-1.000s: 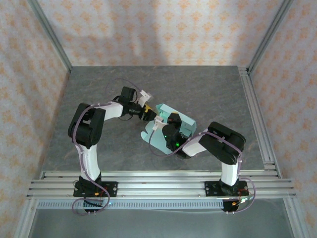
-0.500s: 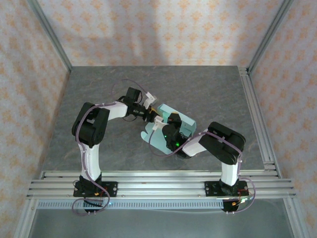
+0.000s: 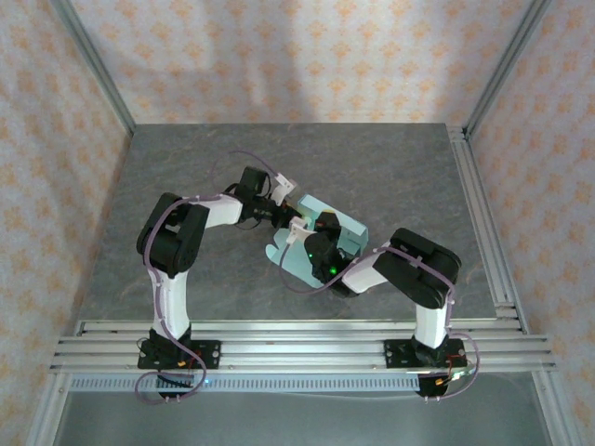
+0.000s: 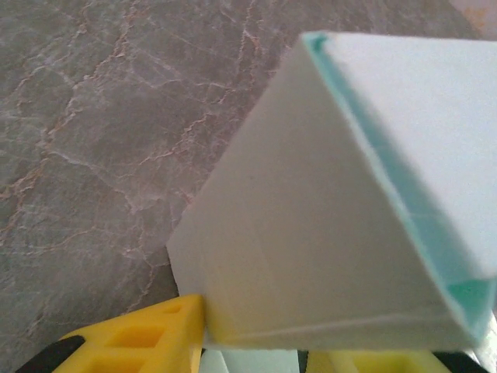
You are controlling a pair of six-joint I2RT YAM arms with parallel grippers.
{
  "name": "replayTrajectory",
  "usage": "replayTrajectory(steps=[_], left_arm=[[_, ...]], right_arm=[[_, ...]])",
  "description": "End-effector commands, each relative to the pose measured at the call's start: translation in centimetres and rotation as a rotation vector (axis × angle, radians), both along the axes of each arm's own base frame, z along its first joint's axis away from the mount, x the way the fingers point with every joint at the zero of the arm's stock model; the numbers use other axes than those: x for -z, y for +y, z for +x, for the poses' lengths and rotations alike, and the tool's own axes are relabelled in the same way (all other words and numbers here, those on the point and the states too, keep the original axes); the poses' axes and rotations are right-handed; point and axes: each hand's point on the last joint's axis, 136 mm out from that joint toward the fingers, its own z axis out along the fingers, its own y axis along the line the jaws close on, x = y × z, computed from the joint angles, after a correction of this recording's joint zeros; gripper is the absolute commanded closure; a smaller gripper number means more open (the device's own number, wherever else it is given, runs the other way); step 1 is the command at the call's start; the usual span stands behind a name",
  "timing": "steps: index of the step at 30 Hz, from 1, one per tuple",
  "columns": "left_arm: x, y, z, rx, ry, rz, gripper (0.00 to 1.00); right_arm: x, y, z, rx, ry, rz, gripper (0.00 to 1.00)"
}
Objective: Fold the paper box
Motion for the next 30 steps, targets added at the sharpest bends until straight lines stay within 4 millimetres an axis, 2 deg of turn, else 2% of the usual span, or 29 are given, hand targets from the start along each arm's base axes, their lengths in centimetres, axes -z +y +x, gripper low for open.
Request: replayTrajectory(steps=[1, 7, 10, 22, 24, 30], left_arm=[[-0.06, -0.04, 0.89, -0.069, -0.04, 0.016, 0.64], [-0.28, -0.4, 1.12, -0.109, -0.069, 0.034, 0.67], [-0.39, -0.45, 1.15, -0.127, -0.078, 0.032, 0.77], [-0.17, 0.07, 0.83, -0.15, -0.085, 0.068, 0.83], [-0.12, 0.22, 0.72, -0.149, -0.087, 0.078, 0.88], [-0.01, 0.23, 0.62, -0.142, -0.081, 0.092, 0.89]], right_arm=[[-0.78, 0.34, -0.1, 0.01, -0.012, 0.022, 1.0], [-0.77, 0.44, -0.14, 0.011, -0.014, 0.029, 1.0], [-0.78, 0.53, -0.22, 0.01, -0.015, 0.032, 1.0], [-0.96, 0.52, -0.32, 0.016, -0.025, 0.066, 1.0], [-1.1, 0.5, -0.34, 0.018, -0.025, 0.082, 0.98], [-1.43, 0.47, -0.37, 0.02, -0.023, 0.121, 0.93]])
